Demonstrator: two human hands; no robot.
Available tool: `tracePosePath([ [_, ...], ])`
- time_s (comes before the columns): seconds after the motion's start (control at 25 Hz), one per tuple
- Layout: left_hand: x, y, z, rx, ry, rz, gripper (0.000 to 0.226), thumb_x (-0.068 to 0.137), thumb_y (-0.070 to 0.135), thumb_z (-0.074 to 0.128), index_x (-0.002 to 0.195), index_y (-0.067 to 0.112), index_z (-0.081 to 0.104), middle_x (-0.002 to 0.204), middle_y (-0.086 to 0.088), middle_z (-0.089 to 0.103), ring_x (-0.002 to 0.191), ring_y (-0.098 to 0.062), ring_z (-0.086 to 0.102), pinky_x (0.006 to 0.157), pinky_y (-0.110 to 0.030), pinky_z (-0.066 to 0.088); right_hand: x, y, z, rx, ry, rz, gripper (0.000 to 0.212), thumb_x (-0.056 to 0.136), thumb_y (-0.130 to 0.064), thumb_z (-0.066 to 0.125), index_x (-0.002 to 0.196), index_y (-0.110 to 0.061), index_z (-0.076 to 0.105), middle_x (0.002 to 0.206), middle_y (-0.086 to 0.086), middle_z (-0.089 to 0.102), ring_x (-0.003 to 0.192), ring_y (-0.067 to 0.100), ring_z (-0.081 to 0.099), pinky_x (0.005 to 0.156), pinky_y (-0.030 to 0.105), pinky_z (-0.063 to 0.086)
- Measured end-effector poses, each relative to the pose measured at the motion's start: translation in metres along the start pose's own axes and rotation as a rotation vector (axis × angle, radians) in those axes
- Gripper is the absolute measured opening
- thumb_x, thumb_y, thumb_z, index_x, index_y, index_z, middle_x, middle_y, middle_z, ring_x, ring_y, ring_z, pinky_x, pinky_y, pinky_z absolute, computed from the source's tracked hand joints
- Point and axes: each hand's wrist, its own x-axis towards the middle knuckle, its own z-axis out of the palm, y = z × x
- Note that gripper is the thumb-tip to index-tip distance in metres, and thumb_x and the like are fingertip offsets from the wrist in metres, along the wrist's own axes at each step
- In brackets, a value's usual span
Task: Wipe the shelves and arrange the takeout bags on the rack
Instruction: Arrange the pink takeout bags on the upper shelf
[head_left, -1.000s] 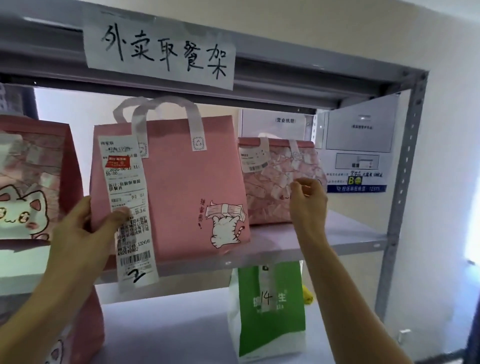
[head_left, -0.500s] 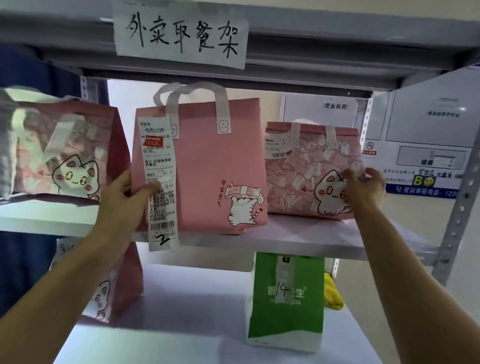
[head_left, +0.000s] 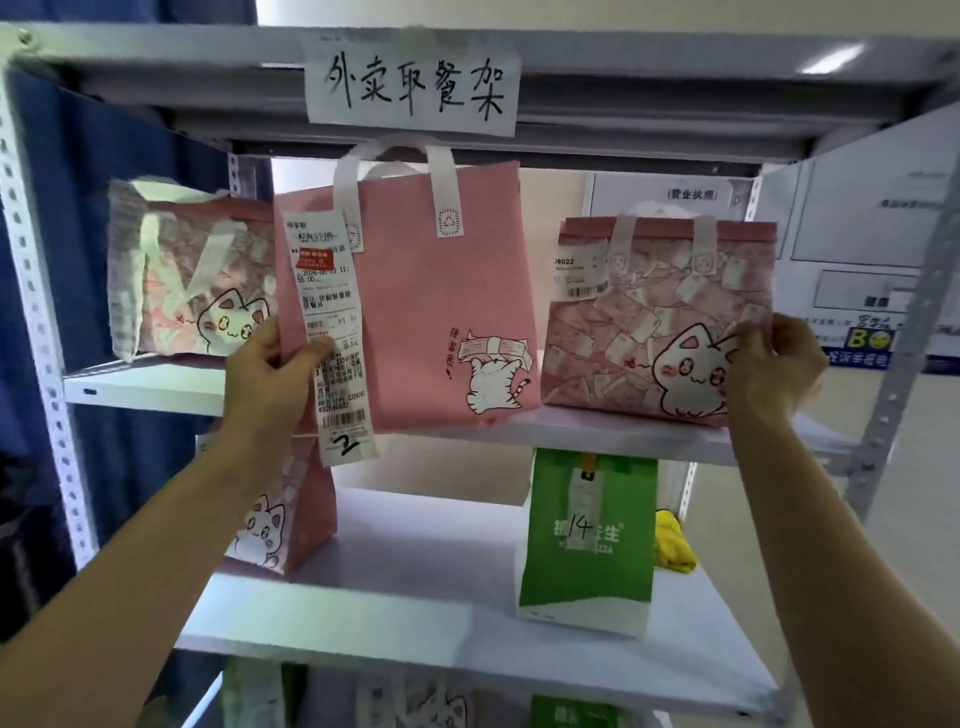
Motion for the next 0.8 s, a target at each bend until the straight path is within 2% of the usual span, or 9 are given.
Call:
tracePosePath([
  [0.12,-0.012,0.015,-0.030,-0.033,0.004,-0.014,0.026,0.093,0.012,0.067,0.099,0.037,0.071,0.096,0.011,0.078,0.084,-0.014,0.077,0.063,-0.035,0.064,-0.025,-0.022,-0.027,-0.004,0.062,-0.033,0.013,0.093,-0.026,0.063,0.100,-0.018,0.071,0.092,-0.004,0.069,0.085,0.012,0.063,0.083,0.033,0.057],
  [0.24,-0.025,0.027,-0.067,-0.036,-0.030,-0.034,0.024,0.093,0.014,0.067,0.103,0.035,0.070,0.100,0.007,0.078,0.086,-0.018,0.077,0.065,-0.042,0.064,-0.059,-0.046,-0.050,0.005,0.100,-0.052,0.009,0.093,-0.023,0.063,0.098,-0.019,0.069,0.089,-0.003,0.067,0.083,0.013,0.063,0.080,0.031,0.057],
  [0.36,-0.042,0.033,-0.104,-0.034,-0.068,-0.041,0.025,0.093,0.015,0.068,0.100,0.039,0.071,0.096,0.008,0.078,0.082,-0.017,0.077,0.060,-0.041,0.064,-0.103,-0.068,-0.072,0.053,0.111,-0.071,0.006,0.092,-0.018,0.062,0.095,-0.021,0.067,0.086,-0.003,0.065,0.081,0.012,0.062,0.074,0.027,0.057],
  [0.48,-0.062,0.031,-0.136,-0.025,-0.112,-0.043,0.026,0.093,0.015,0.068,0.096,0.041,0.072,0.094,0.010,0.078,0.081,-0.014,0.077,0.058,-0.040,0.063,-0.146,-0.083,-0.098,0.055,0.128,-0.083,0.005,0.090,-0.023,0.061,0.091,-0.026,0.064,0.082,-0.008,0.065,0.082,0.012,0.065,0.075,0.032,0.060],
  [0.64,-0.087,0.020,-0.172,-0.029,-0.143,-0.095,0.026,0.092,0.012,0.068,0.097,0.037,0.072,0.102,0.006,0.078,0.092,-0.017,0.076,0.073,-0.041,0.063,-0.200,-0.086,-0.129,-0.012,0.132,-0.051,0.003,0.089,-0.028,0.062,0.090,-0.031,0.063,0.087,-0.006,0.068,0.090,0.019,0.070,0.083,0.040,0.060],
  [0.8,-0.112,-0.001,-0.201,-0.006,-0.155,-0.172,0.022,0.092,0.009,0.068,0.102,0.028,0.071,0.112,-0.004,0.075,0.103,-0.029,0.073,0.083,-0.051,0.059,-0.255,-0.065,-0.149,-0.052,0.095,-0.008,0.002,0.090,-0.028,0.063,0.091,-0.030,0.063,0.080,-0.014,0.064,0.083,0.015,0.067,0.078,0.036,0.060],
])
